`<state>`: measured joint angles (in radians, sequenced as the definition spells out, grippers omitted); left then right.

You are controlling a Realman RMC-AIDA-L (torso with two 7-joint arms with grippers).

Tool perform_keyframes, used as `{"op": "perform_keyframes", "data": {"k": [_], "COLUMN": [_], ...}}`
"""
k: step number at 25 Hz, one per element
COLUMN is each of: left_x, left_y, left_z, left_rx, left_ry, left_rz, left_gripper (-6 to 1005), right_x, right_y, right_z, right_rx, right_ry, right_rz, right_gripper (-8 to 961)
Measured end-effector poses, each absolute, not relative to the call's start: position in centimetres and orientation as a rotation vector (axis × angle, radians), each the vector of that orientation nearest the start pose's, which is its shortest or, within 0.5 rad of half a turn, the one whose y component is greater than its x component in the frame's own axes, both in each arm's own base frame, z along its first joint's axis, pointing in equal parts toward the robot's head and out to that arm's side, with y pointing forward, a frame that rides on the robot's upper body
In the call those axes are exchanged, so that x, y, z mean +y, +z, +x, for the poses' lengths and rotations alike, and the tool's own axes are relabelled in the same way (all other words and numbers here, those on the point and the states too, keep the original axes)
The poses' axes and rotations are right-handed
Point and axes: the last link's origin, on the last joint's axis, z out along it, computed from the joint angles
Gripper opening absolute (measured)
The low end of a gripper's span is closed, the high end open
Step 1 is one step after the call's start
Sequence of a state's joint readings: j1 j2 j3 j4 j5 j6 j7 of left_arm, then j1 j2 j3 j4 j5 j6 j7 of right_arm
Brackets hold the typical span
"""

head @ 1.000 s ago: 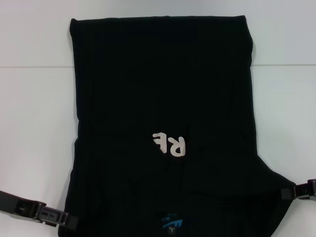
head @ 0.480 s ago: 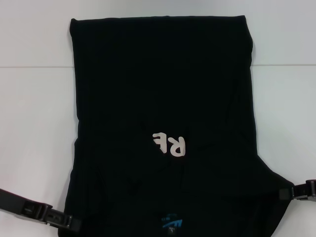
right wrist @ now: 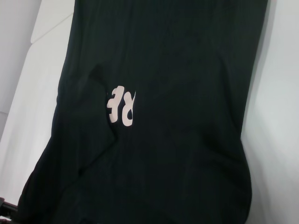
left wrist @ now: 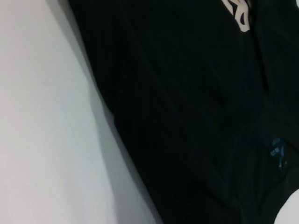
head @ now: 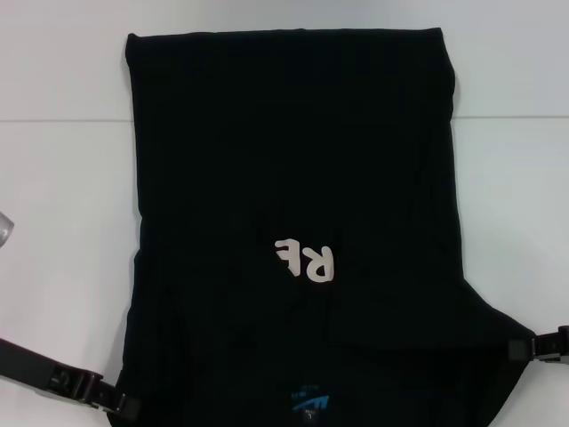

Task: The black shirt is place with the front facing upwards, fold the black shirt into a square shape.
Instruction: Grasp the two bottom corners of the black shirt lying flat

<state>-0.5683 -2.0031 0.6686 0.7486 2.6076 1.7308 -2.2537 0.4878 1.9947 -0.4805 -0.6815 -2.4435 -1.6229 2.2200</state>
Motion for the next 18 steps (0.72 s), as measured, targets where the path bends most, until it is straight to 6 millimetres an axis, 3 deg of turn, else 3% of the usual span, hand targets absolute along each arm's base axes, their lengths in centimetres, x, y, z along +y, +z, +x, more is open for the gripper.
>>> {"op": "perform_keyframes", "data": {"k": [3,8,10,18], "left_x": [29.73,29.79,29.81,29.24], "left_y": [2.70,2.72,2.72,3.20], "left_z": [-31.63,-31.68,-31.71,-32.27], "left_rx": [-1.820,-1.798,-1.790,-1.783], "left_ry": [0.114,0.111,0.111,0.031], "left_rz": [-2.524,-2.534,-2.537,-2.539], "left_gripper": [519,265,43,31], "right_x": [29.47,29.45,29.47,28.67], "right_y": [3.65,3.56,3.56,3.18], "right_z": [33.91,33.91,33.92,34.51], "right_rx": [1.912,1.913,1.911,1.943], "right_ry": [0.362,0.363,0.364,0.389], "right_rz": [-2.270,-2.272,-2.271,-2.252], "right_gripper": [50,50,50,51]}}
